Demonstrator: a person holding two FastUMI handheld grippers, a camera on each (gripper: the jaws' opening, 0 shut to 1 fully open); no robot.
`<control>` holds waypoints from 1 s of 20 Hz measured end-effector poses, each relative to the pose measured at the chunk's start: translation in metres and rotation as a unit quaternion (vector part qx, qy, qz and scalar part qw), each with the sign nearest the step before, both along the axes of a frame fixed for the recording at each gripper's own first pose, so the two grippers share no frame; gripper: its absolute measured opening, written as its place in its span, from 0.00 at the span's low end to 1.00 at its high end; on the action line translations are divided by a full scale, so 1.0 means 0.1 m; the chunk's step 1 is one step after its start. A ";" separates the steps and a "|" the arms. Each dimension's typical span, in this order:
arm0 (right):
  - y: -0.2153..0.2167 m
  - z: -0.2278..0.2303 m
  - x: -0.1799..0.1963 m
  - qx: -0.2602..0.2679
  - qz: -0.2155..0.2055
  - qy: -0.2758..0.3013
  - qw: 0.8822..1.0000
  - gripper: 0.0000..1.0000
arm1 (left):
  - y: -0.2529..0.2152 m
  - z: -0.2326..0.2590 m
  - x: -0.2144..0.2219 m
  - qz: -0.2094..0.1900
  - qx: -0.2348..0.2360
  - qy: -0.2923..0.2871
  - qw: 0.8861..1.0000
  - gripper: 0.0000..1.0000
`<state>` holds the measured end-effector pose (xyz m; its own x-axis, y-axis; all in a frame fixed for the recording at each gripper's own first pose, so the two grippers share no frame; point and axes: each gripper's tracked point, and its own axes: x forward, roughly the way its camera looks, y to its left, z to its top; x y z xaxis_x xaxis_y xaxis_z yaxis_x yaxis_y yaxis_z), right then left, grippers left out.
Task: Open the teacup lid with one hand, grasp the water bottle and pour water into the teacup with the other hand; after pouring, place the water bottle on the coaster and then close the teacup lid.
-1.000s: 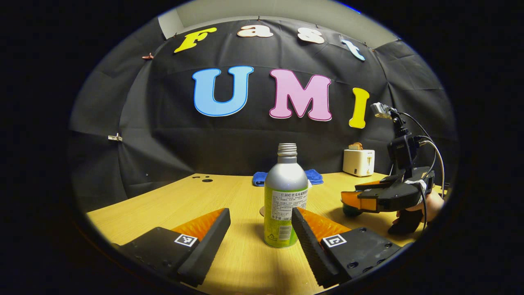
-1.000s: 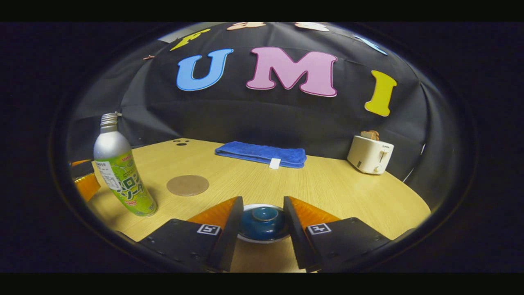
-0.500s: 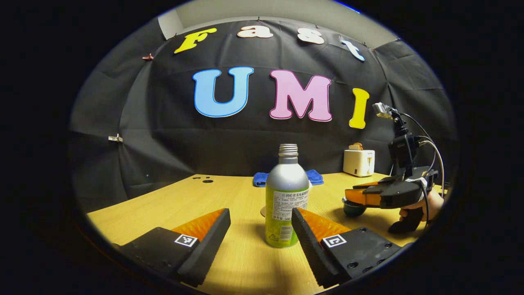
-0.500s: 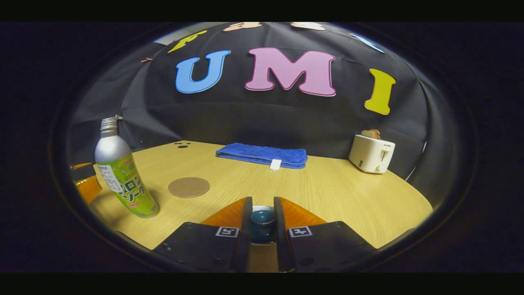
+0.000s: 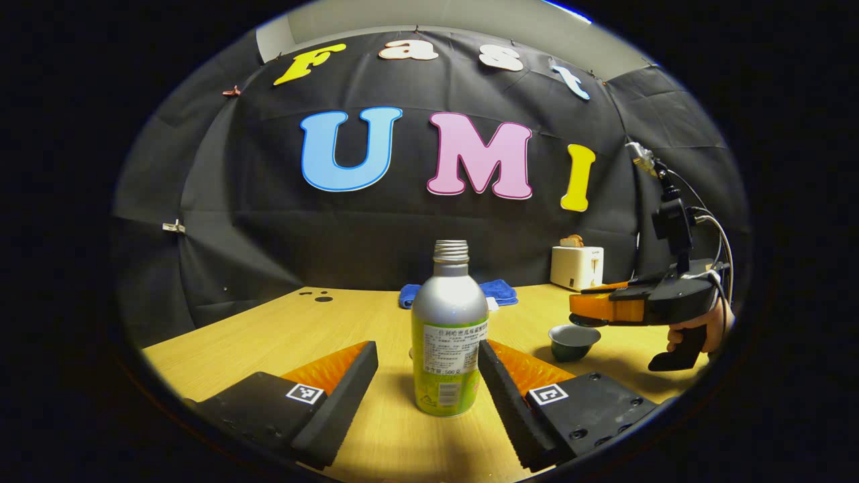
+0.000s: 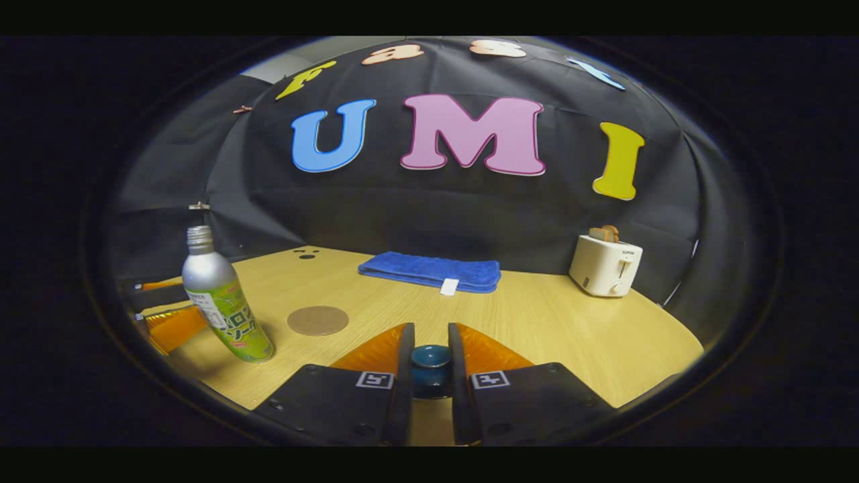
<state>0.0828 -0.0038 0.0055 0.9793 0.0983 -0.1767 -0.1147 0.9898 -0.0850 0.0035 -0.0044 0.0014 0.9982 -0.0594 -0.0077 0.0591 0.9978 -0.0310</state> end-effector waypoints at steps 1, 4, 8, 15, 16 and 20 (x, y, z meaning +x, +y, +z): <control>-0.08 0.03 -0.04 0.000 -0.005 -0.003 1.000 0.27 | -0.04 0.02 0.02 -0.006 0.000 -0.001 1.000 0.95; -0.36 0.07 -0.18 0.003 -0.024 -0.009 1.000 0.30 | -0.07 0.04 0.14 -0.013 0.003 -0.003 1.000 0.95; -0.65 -0.05 -0.35 0.006 -0.039 -0.002 0.999 0.30 | -0.12 0.03 0.36 -0.023 0.003 0.006 1.000 0.95; -0.86 -0.26 -0.46 0.034 -0.052 0.018 0.998 0.27 | -0.12 -0.07 0.66 -0.023 -0.011 0.024 0.999 0.92; -0.84 -0.29 -0.48 0.039 -0.051 0.020 0.998 0.30 | -0.11 -0.08 0.69 -0.021 -0.008 0.024 0.999 0.90; -0.77 -0.34 -0.52 0.045 -0.039 0.029 0.998 0.30 | -0.20 -0.08 0.72 -0.039 0.005 0.024 0.999 0.83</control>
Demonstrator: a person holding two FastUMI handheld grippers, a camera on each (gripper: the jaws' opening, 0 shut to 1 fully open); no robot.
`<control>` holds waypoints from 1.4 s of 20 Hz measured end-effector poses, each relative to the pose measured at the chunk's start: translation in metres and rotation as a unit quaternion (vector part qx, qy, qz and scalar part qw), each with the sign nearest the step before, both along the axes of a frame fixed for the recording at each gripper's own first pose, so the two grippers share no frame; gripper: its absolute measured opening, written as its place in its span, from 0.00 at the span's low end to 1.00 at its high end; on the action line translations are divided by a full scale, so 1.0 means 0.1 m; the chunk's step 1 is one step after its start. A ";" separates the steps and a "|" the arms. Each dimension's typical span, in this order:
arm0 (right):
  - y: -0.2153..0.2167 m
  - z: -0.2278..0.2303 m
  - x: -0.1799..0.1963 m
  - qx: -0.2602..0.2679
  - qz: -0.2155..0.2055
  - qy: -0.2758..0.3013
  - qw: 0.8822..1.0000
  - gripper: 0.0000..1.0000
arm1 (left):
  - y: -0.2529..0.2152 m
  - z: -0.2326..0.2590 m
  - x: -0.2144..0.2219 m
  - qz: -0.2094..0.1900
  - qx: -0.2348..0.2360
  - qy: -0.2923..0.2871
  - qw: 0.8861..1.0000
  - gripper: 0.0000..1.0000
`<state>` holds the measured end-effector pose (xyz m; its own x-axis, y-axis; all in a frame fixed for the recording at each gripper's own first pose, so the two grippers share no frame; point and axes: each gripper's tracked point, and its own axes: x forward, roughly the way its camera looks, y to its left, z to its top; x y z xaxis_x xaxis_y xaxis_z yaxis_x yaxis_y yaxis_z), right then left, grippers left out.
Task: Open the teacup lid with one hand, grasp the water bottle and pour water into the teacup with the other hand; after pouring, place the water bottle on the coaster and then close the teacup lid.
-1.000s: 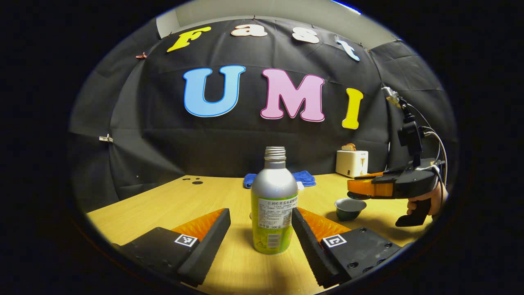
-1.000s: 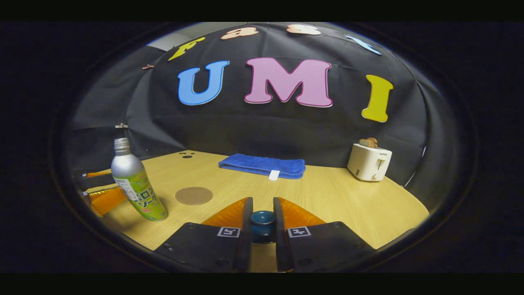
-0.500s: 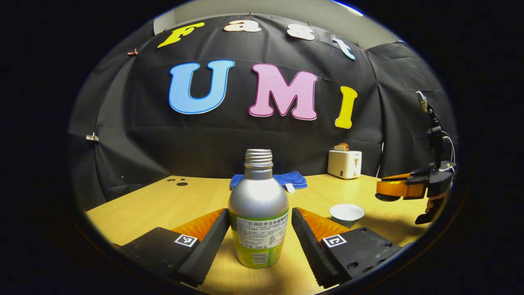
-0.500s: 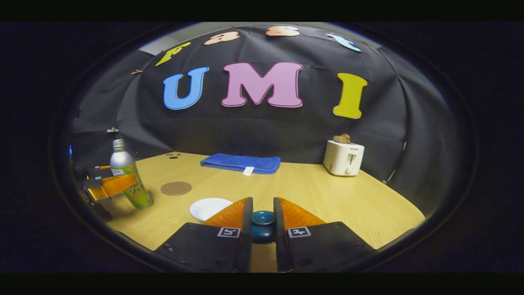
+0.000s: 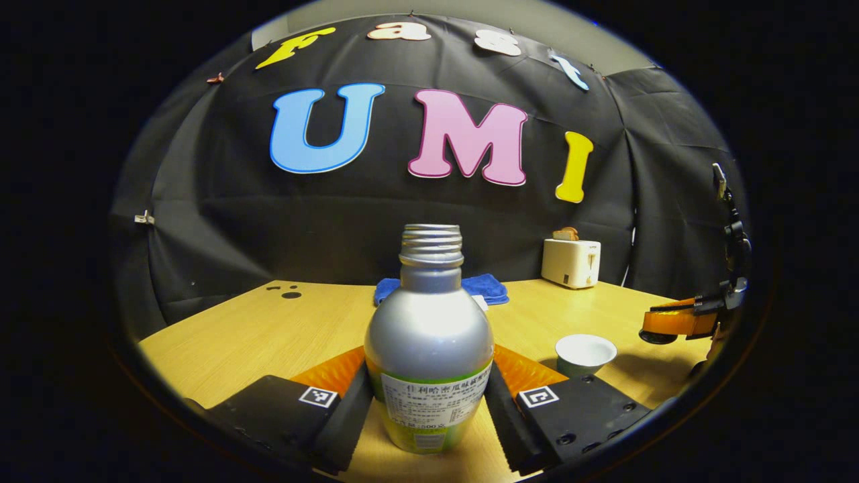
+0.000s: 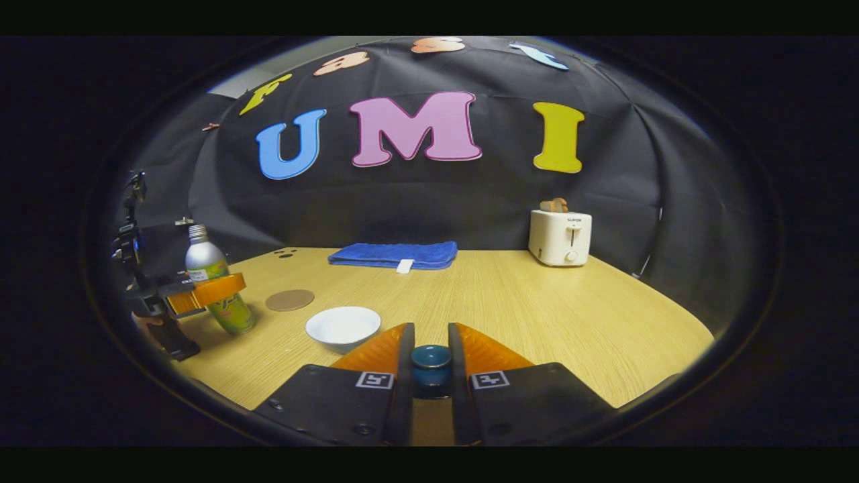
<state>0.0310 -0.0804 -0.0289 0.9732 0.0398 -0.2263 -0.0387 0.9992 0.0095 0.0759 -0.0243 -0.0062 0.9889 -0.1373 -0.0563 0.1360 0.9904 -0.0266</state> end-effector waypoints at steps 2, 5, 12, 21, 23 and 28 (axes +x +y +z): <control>0.01 0.04 -0.02 0.004 0.006 -0.003 1.000 0.27 | -0.05 0.01 0.04 -0.011 0.025 -0.003 1.000 0.81; -0.12 0.11 -0.03 -0.012 -0.008 -0.015 1.000 0.23 | -0.17 0.13 0.12 -0.035 0.104 -0.021 0.994 0.80; -0.37 0.23 -0.19 -0.027 -0.030 -0.029 0.999 0.27 | -0.46 0.28 0.45 -0.083 0.318 -0.050 0.943 0.80; -0.66 0.23 -0.23 -0.012 -0.051 -0.032 0.998 0.27 | -0.64 0.07 0.64 -0.116 0.544 -0.057 0.829 0.80; -0.70 0.20 -0.25 -0.014 -0.053 -0.030 0.998 0.27 | -0.65 0.02 0.65 -0.122 0.572 -0.054 0.810 0.80; -0.81 0.18 -0.27 -0.007 -0.065 -0.030 0.997 0.23 | -0.79 -0.11 0.80 -0.147 0.626 -0.059 0.763 0.80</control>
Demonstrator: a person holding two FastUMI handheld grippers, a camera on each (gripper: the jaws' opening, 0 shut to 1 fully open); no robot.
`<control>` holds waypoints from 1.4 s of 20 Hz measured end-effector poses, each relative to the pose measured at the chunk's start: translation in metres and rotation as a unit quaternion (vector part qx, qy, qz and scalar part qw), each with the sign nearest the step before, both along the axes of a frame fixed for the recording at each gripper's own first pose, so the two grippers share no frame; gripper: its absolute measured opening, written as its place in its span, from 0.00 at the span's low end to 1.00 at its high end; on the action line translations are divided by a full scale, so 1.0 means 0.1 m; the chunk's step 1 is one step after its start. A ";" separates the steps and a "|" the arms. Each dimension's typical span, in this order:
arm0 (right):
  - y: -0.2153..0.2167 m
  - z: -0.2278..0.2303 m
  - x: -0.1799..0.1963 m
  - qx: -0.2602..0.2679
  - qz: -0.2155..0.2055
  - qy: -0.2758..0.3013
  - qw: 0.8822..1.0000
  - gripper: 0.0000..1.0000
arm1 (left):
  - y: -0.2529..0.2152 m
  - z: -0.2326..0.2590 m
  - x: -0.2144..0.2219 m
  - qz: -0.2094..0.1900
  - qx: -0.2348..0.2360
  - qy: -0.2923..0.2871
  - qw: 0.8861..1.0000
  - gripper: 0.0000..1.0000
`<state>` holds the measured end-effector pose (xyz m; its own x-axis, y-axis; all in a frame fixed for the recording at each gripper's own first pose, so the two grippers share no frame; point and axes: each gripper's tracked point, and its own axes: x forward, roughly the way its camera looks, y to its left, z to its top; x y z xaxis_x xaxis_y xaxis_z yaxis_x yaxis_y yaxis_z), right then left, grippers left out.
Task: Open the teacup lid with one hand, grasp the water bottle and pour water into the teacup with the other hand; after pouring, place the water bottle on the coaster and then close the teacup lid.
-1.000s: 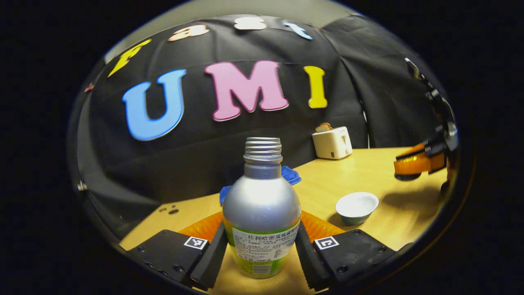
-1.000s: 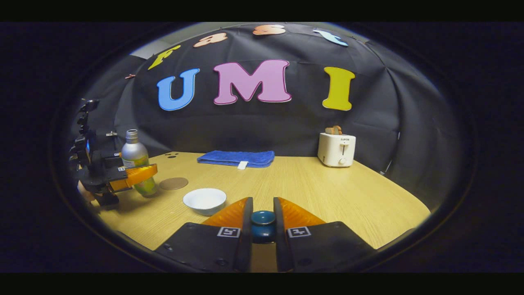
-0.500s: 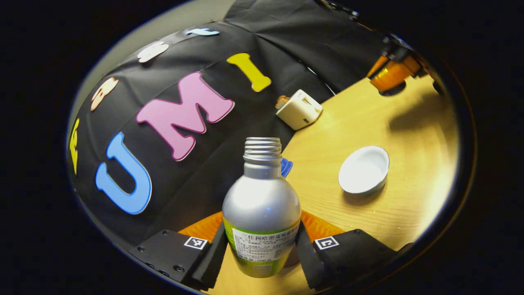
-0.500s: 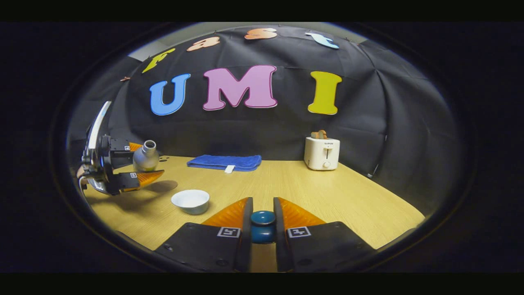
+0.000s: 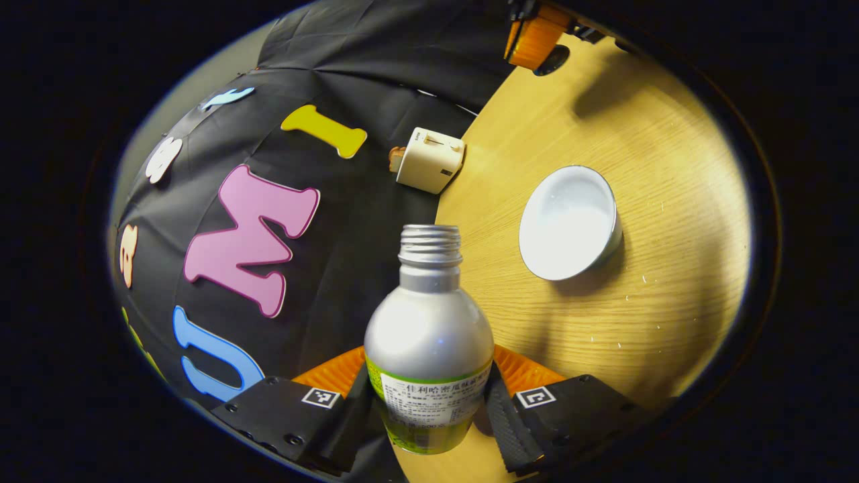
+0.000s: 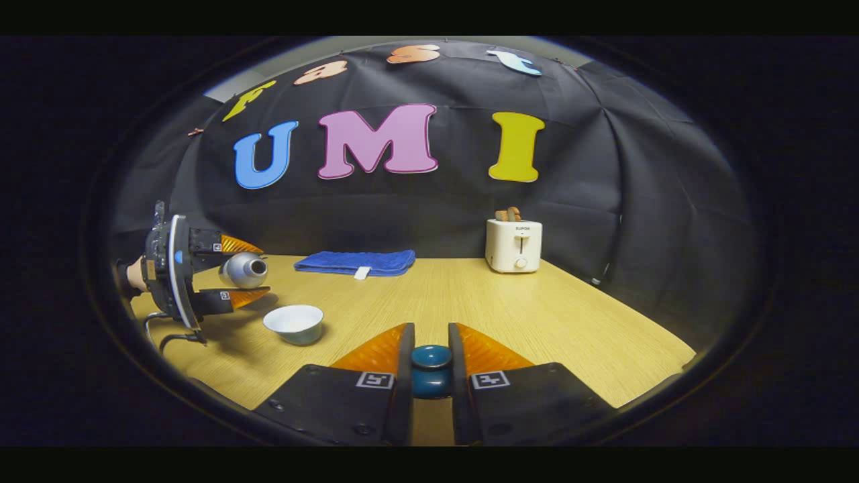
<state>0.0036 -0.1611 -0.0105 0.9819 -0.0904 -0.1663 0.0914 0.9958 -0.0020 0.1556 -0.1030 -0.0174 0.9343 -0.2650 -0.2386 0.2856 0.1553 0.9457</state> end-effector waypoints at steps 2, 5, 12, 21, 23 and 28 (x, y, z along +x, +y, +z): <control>-0.03 -0.01 0.00 0.004 -0.003 0.000 1.000 0.27 | -0.04 -0.01 -0.01 -0.010 0.028 0.001 1.000 0.80; -0.06 -0.01 -0.01 0.004 -0.007 -0.001 1.000 0.27 | -0.09 -0.03 0.05 -0.019 0.065 -0.007 0.998 0.80; -0.07 0.02 -0.02 0.007 -0.009 -0.006 1.000 0.27 | -0.10 -0.08 0.05 -0.033 0.143 -0.013 0.989 0.80; -0.05 0.02 -0.02 0.014 -0.003 -0.008 1.000 0.30 | -0.08 -0.08 0.04 -0.043 0.212 -0.025 0.976 0.82; -0.05 0.04 -0.02 0.015 -0.003 -0.009 1.000 0.27 | -0.08 -0.08 0.02 -0.044 0.225 -0.027 0.973 0.80; 0.00 0.08 -0.04 0.015 0.004 -0.014 1.000 0.30 | -0.08 -0.08 -0.01 -0.047 0.254 -0.029 0.966 0.80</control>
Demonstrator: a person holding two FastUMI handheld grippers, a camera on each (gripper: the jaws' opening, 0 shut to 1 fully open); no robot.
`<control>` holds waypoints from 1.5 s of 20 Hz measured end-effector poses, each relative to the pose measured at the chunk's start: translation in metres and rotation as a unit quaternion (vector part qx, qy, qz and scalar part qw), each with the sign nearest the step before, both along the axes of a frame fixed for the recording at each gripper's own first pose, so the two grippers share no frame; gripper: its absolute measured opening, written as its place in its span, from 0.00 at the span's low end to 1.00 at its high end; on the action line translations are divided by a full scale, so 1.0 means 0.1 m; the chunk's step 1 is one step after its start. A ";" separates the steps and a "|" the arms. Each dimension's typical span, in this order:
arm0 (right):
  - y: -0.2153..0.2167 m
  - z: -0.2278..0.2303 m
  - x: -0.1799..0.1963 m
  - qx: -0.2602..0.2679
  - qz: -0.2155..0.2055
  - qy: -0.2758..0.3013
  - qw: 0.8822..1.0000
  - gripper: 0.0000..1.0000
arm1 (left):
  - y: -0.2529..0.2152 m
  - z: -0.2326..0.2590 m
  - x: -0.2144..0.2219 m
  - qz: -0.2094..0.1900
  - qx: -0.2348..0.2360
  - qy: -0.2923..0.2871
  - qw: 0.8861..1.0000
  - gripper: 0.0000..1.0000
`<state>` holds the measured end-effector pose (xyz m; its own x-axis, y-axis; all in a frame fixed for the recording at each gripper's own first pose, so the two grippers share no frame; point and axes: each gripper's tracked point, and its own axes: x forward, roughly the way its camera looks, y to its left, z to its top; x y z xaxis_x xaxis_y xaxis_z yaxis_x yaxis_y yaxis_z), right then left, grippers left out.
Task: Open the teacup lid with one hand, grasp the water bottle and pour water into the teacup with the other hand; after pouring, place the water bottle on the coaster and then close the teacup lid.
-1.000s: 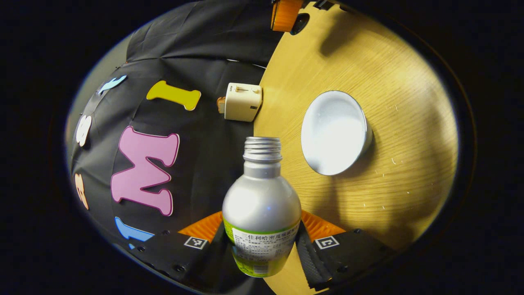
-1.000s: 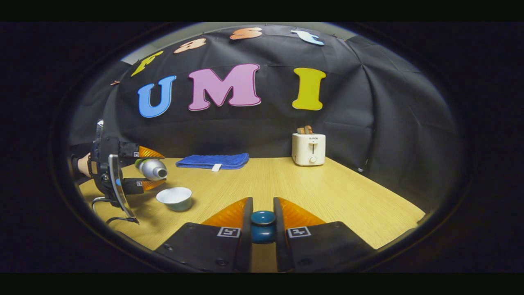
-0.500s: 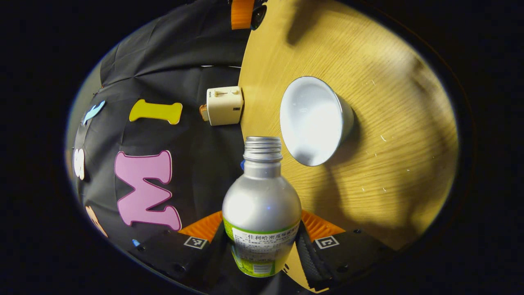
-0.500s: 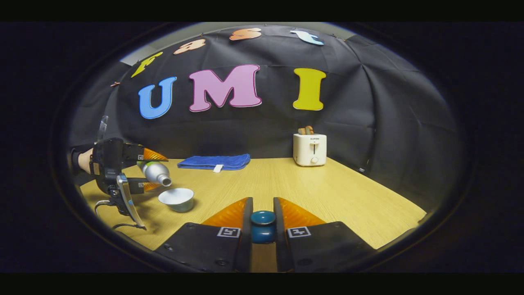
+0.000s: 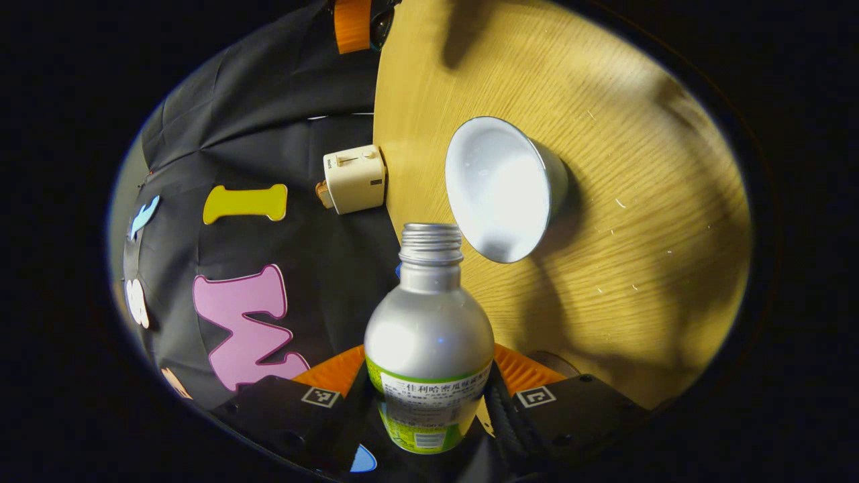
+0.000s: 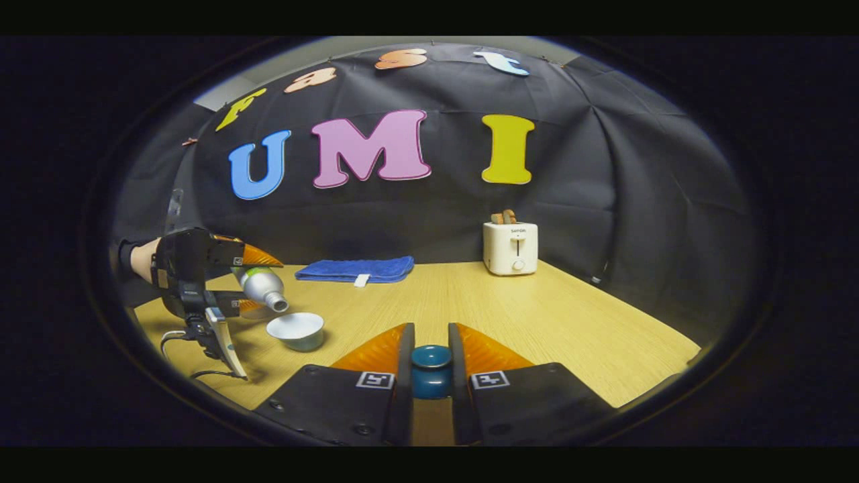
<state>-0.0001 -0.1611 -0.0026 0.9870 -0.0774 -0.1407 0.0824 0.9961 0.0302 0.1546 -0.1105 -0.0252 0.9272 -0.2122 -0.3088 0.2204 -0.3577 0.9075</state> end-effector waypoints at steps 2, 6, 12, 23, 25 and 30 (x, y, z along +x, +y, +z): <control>0.02 0.00 0.00 0.000 0.001 0.001 1.000 0.30 | -0.01 0.02 0.00 -0.002 0.014 -0.001 1.000 0.80; 0.04 0.00 -0.01 0.004 0.006 -0.001 1.000 0.27 | 0.01 0.04 -0.02 -0.004 0.042 -0.006 0.999 0.80; 0.01 0.02 -0.04 0.009 0.006 -0.004 1.000 0.27 | 0.01 0.05 -0.05 -0.011 0.081 -0.015 0.996 0.80; 0.05 0.01 -0.09 0.013 0.013 -0.007 1.000 0.27 | 0.05 0.07 -0.02 -0.006 0.118 -0.003 0.993 0.81; 0.06 0.02 -0.09 0.014 0.013 -0.007 1.000 0.27 | 0.03 0.08 -0.02 -0.008 0.122 -0.004 0.992 0.81; 0.09 0.04 -0.11 0.009 0.019 -0.010 1.000 0.24 | 0.03 0.10 -0.01 -0.006 0.143 -0.003 0.990 0.81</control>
<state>-0.0109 -0.1525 0.0011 0.9919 -0.0381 -0.1213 0.0443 0.9978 0.0485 0.1538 -0.1071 -0.0154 0.9268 -0.1281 -0.3529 0.2098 -0.6029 0.7697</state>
